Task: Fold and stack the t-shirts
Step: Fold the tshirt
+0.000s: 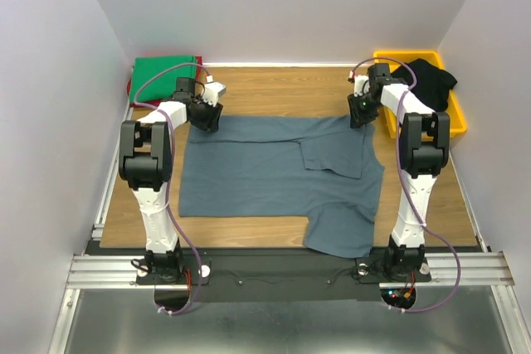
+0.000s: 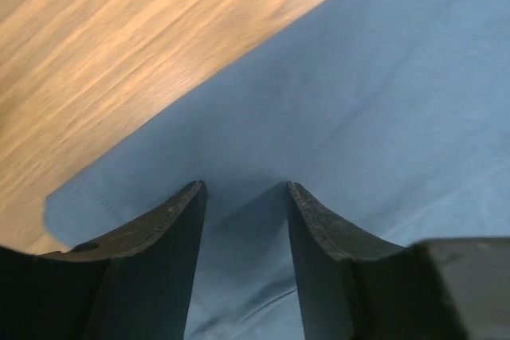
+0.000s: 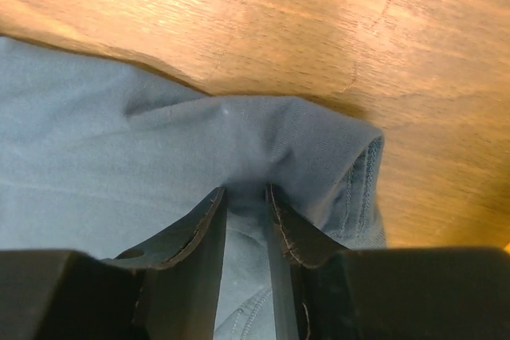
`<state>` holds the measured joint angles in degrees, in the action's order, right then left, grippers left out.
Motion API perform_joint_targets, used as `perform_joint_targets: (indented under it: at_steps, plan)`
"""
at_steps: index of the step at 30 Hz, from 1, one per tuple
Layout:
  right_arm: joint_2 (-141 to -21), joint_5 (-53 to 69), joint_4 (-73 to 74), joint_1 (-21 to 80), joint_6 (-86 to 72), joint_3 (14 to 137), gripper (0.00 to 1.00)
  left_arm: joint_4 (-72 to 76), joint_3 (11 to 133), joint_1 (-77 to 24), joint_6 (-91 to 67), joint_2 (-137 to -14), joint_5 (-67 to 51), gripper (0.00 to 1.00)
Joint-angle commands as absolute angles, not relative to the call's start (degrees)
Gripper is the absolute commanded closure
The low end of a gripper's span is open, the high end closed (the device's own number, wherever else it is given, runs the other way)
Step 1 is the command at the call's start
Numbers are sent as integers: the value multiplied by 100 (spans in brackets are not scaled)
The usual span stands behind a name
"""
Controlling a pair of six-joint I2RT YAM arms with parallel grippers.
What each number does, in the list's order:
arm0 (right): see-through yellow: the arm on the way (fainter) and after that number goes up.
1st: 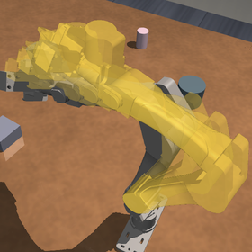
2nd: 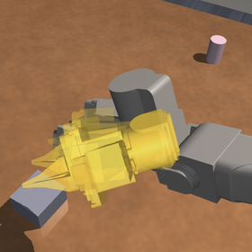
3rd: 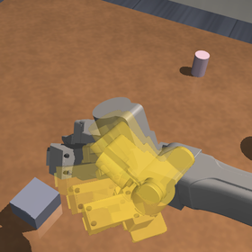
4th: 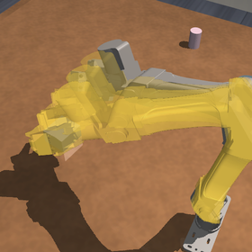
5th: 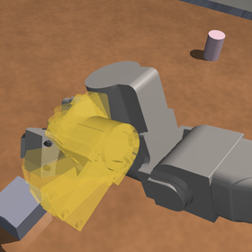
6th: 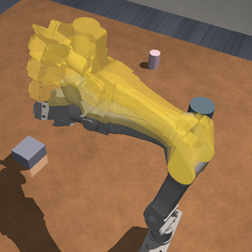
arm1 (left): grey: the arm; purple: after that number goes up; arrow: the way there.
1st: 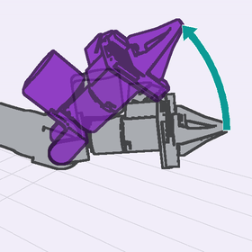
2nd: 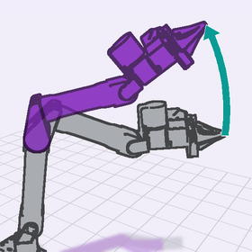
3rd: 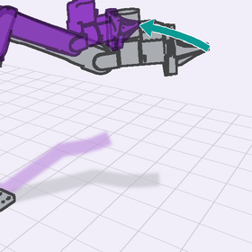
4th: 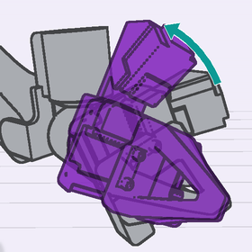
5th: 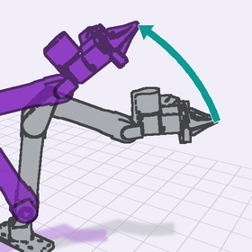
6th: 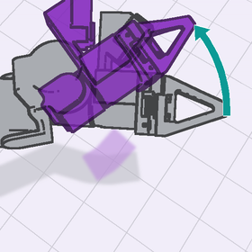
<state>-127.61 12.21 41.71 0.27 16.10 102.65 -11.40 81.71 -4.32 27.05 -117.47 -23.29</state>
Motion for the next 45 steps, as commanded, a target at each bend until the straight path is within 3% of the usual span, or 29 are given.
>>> perform_joint_targets:
  at_steps: [1, 17, 23, 25, 26, 30, 34, 42, 45]
  plan:
    - [-12981, 318, 4122, 26, 1608, 10186, 68, -1581, 8472, -282, 2505, -12005, -1890, 46]
    - [-14959, 53, 4140, 26, 1468, 13419, 64, -2170, 11161, -237, 2285, -13658, -2170, 46]
    - [-14003, 1035, 4175, 53, 1651, 13053, 45, -2171, 11479, -246, 2338, -13290, -3013, 41]
    - [-13485, 1310, 4201, 105, 1740, 12465, 32, -2171, 11400, -272, 2294, -12913, -3137, 40]
    - [-12917, 1614, 4219, 149, 1862, 12219, 18, -2162, 11347, -272, 2285, -12763, -3268, 39]
    - [-11676, 2153, 4437, 176, 2239, 11103, 10, -2013, 10419, -264, 2355, -11632, -3488, 38]
    - [-10593, 2294, 4920, 176, 3109, 9629, 13, -1732, 9024, -255, 2890, -10499, -3551, 38]
    - [-9045, 1961, 5300, 184, 4884, 7369, 40, -2117, 6657, -80, 4085, -8852, -3770, 43]
    - [-8684, 1802, 5282, 193, 5448, 6866, 43, -2425, 6259, -53, 4542, -8482, -3709, 46]
